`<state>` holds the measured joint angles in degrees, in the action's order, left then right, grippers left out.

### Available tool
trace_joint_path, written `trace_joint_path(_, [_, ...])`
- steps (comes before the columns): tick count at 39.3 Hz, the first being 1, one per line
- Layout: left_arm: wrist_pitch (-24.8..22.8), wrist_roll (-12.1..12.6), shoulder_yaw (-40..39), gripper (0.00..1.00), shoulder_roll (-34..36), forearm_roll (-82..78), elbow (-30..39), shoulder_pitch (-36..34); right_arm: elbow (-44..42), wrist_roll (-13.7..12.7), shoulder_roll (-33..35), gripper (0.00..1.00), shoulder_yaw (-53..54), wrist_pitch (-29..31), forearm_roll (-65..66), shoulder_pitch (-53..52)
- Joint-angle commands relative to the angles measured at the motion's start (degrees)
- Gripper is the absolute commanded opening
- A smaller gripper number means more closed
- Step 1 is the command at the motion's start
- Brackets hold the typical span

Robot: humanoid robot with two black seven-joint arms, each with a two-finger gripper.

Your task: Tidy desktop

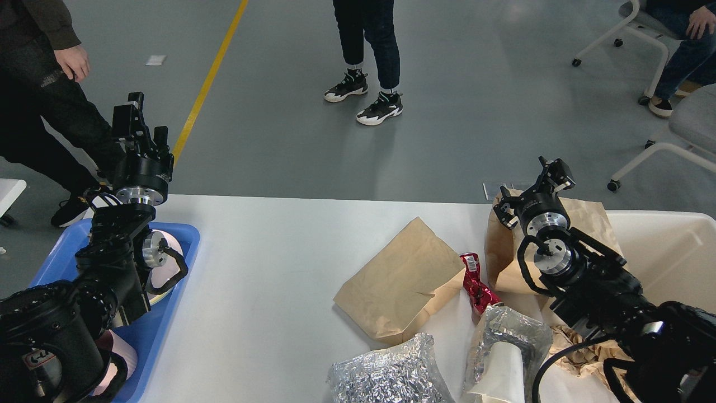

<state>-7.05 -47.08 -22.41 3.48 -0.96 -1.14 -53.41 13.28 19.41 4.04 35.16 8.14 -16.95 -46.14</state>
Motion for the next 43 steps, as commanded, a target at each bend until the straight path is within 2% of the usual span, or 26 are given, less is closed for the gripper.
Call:
trace_joint_path(1, [-0.1, 0.0, 0.0, 0.96, -0.2, 0.1, 0.0, 0.2, 0.0, -0.1, 0.0, 1.00, 0.0, 0.0, 0.1, 0.0])
trace_joint_path(9, [-0.1, -0.1, -0.7, 0.96, -1.2, 0.3, 0.1, 0.2, 0.0, -0.1, 0.0, 1.00, 0.0, 0.0, 0.0, 0.0])
trace_joint_path(14, [-0.1, -1.5, -0.6, 0.96, -2.7, 0.3, 0.1, 0.1, 0.0, -0.1, 0.0, 1.00, 0.0, 0.0, 0.0, 0.0])
trace_joint_path(23, [-0.2, -1.7, -0.4, 0.96, -4.7, 0.3, 0.1, 0.0, 0.0, 0.0, 0.0, 1.00, 0.0, 0.0, 0.0, 0.0])
trace_joint_path(34, [-0.2, -2.7, -5.8, 0.96, -8.4, 3.8, 0.2, -0.1, 0.0, 0.0, 0.0, 1.00, 0.0, 0.0, 0.0, 0.0])
trace_joint_path(43, [-1.3, -3.3, -7.3, 0.96, -8.3, 4.5, 0.2, 0.0, 0.0, -0.1, 0.0, 1.00, 0.0, 0.0, 0.0, 0.0])
